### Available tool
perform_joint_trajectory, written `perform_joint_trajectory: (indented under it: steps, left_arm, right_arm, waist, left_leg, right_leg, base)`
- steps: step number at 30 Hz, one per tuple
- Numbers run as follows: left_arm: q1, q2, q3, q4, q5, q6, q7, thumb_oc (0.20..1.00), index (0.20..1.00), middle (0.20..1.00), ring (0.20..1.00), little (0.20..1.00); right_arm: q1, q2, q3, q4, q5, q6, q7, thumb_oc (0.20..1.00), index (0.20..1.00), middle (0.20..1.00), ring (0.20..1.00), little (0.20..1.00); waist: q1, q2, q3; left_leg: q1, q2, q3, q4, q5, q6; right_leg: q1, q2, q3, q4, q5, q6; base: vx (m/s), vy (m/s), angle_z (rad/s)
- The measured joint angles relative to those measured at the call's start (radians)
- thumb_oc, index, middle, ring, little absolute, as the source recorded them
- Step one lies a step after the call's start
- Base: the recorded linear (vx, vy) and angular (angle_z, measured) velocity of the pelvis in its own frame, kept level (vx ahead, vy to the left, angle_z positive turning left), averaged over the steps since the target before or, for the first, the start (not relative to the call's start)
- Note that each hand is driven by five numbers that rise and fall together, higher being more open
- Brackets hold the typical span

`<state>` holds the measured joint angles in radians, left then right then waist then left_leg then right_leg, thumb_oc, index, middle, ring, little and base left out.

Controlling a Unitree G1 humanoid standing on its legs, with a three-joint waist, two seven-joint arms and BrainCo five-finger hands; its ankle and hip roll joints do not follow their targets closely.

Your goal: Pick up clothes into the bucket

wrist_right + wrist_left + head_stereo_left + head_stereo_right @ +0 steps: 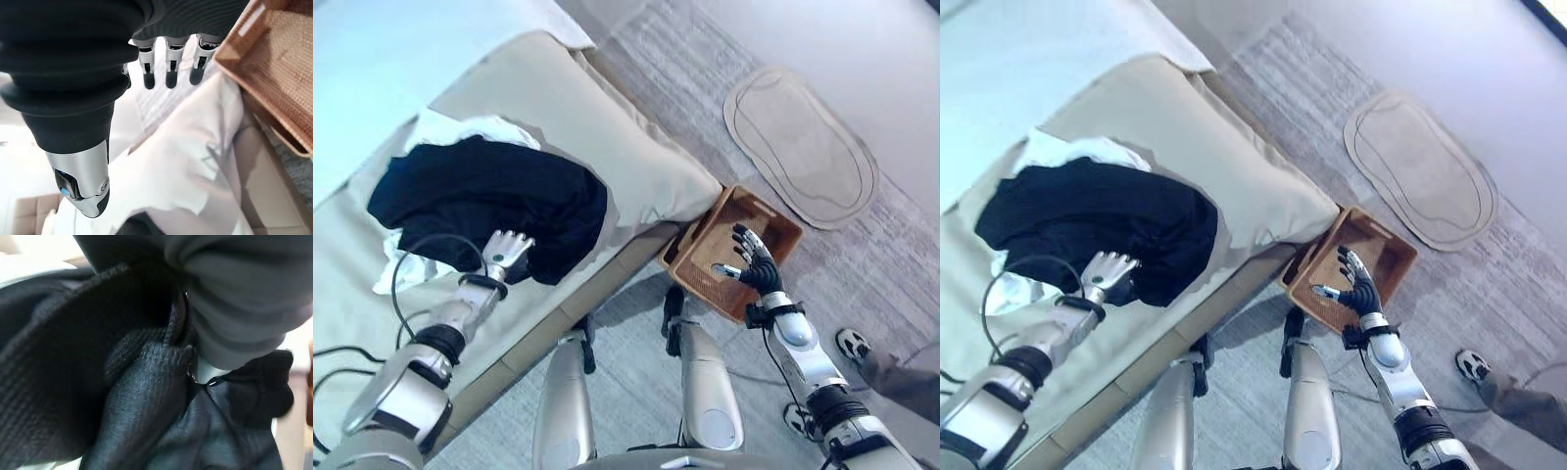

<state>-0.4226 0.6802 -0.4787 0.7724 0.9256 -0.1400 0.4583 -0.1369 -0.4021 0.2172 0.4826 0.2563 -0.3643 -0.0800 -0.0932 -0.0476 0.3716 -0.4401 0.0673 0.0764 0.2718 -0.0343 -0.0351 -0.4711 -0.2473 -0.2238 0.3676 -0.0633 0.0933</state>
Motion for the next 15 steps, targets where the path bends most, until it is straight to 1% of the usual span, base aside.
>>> perform_joint_trajectory:
  steps: [1,2,3,4,5,6,7,8,10,12,14,15]
  left_arm:
    - [0.041,0.000,0.037,-0.061,-0.005,-0.004,0.004,0.200,0.200,0.200,0.200,0.200]
    - [0.060,0.000,0.046,-0.096,-0.007,-0.005,0.008,0.200,0.200,0.200,0.200,0.200]
    - [0.117,0.006,0.107,-0.189,-0.007,-0.017,-0.001,0.200,0.200,0.200,0.200,0.200]
    - [0.179,0.007,0.173,-0.308,-0.023,-0.033,0.005,0.200,0.200,0.200,0.200,0.200]
    - [0.211,0.004,0.210,-0.350,-0.031,-0.044,0.003,0.200,0.200,0.200,0.200,0.200]
    - [0.240,0.000,0.239,-0.385,-0.040,-0.047,0.004,0.200,0.200,0.200,0.200,0.200]
    - [0.261,-0.001,0.257,-0.411,-0.046,-0.052,0.005,0.200,0.200,0.200,0.200,0.200]
    - [0.298,-0.007,0.298,-0.462,-0.049,-0.055,-0.006,0.200,0.200,0.200,0.200,0.200]
    - [0.322,-0.010,0.311,-0.501,-0.083,-0.083,-0.009,0.200,0.200,0.200,0.200,0.200]
    - [0.356,-0.045,0.351,-0.576,-0.129,-0.119,-0.028,0.200,0.200,0.200,0.200,0.200]
    - [0.366,-0.054,0.351,-0.632,-0.168,-0.151,-0.046,0.200,0.200,0.200,0.200,0.200]
    - [0.366,-0.066,0.354,-0.654,-0.209,-0.167,-0.066,0.200,0.200,0.200,0.200,0.200]
  right_arm:
    - [0.013,0.002,0.000,0.006,-0.011,0.001,-0.003,1.000,1.000,1.000,1.000,1.000]
    - [0.027,0.000,0.001,0.008,-0.015,0.001,-0.004,1.000,1.000,1.000,1.000,1.000]
    - [0.023,0.004,-0.004,0.008,-0.033,0.008,-0.004,1.000,1.000,1.000,1.000,1.000]
    - [0.036,0.003,-0.011,0.010,-0.049,0.017,-0.004,1.000,1.000,1.000,1.000,1.000]
    - [0.042,0.005,-0.010,0.014,-0.060,0.022,-0.004,1.000,1.000,1.000,1.000,1.000]
    - [0.043,0.006,-0.010,0.012,-0.071,0.023,-0.004,1.000,1.000,1.000,1.000,1.000]
    - [0.040,0.005,-0.010,0.013,-0.084,0.026,-0.004,1.000,1.000,1.000,1.000,1.000]
    - [0.039,0.011,-0.009,0.014,-0.100,0.033,-0.002,1.000,1.000,1.000,1.000,1.000]
    - [0.030,0.013,-0.009,0.013,-0.117,0.037,-0.001,1.000,1.000,1.000,1.000,1.000]
    - [0.031,0.017,-0.008,0.013,-0.134,0.043,0.003,1.000,1.000,1.000,1.000,1.000]
    - [0.040,0.020,-0.005,0.014,-0.145,0.046,0.009,1.000,1.000,1.000,1.000,1.000]
    - [0.036,0.024,0.008,0.014,-0.149,0.054,0.011,1.000,1.000,1.000,1.000,1.000]
  waist:
    - [0.001,0.001,-0.003]
    - [0.002,0.005,-0.011]
    - [0.025,0.013,-0.014]
    - [0.036,0.025,-0.023]
    - [0.051,0.033,-0.031]
    - [0.052,0.039,-0.042]
    - [0.061,0.052,-0.074]
    - [0.060,0.061,-0.086]
    - [0.063,0.072,-0.111]
    - [0.061,0.074,-0.126]
    - [0.059,0.071,-0.143]
    - [0.063,0.073,-0.149]
  left_leg:
    - [0.031,-0.002,0.000,-0.025,0.016,-0.001]
    - [0.049,-0.004,-0.004,-0.044,0.024,0.000]
    - [0.087,-0.003,-0.008,-0.075,0.033,0.001]
    - [0.135,-0.002,-0.019,-0.110,0.044,0.000]
    - [0.159,-0.002,-0.026,-0.128,0.046,-0.003]
    - [0.179,-0.001,-0.027,-0.144,0.050,-0.004]
    - [0.189,-0.001,-0.029,-0.161,0.053,-0.003]
    - [0.208,-0.001,-0.032,-0.180,0.058,-0.004]
    - [0.227,-0.003,-0.037,-0.195,0.063,-0.001]
    - [0.255,-0.004,-0.037,-0.213,0.066,-0.001]
    - [0.265,-0.003,-0.038,-0.219,0.066,-0.002]
    - [0.283,-0.002,-0.037,-0.225,0.067,-0.002]
  right_leg:
    - [0.029,0.003,-0.005,-0.021,0.009,0.001]
    - [0.048,0.004,-0.009,-0.035,0.010,0.002]
    - [0.090,0.005,-0.030,-0.061,0.014,0.004]
    - [0.145,0.015,-0.041,-0.099,0.022,0.004]
    - [0.176,0.019,-0.051,-0.120,0.023,0.005]
    - [0.198,0.022,-0.057,-0.138,0.027,0.009]
    - [0.215,0.026,-0.064,-0.161,0.031,0.012]
    - [0.241,0.030,-0.072,-0.187,0.038,0.019]
    - [0.270,0.033,-0.080,-0.216,0.046,0.019]
    - [0.304,0.038,-0.086,-0.246,0.054,0.024]
    - [0.321,0.044,-0.088,-0.268,0.062,0.025]
    - [0.343,0.048,-0.089,-0.282,0.066,0.026]
  base:
    - [0.07,-0.045,0.14]
    - [0.08,-0.048,0.14]
    - [0.05,-0.041,0.21]
    - [0.04,-0.039,0.23]
    - [0.05,-0.037,0.21]
    - [0.06,-0.035,0.13]
    - [0.06,-0.034,0.10]
    - [0.05,-0.037,0.10]
    - [0.03,-0.017,0.10]
    - [0.05,-0.026,0.04]
    - [0.07,-0.036,0.00]
    - [0.04,-0.021,-0.03]
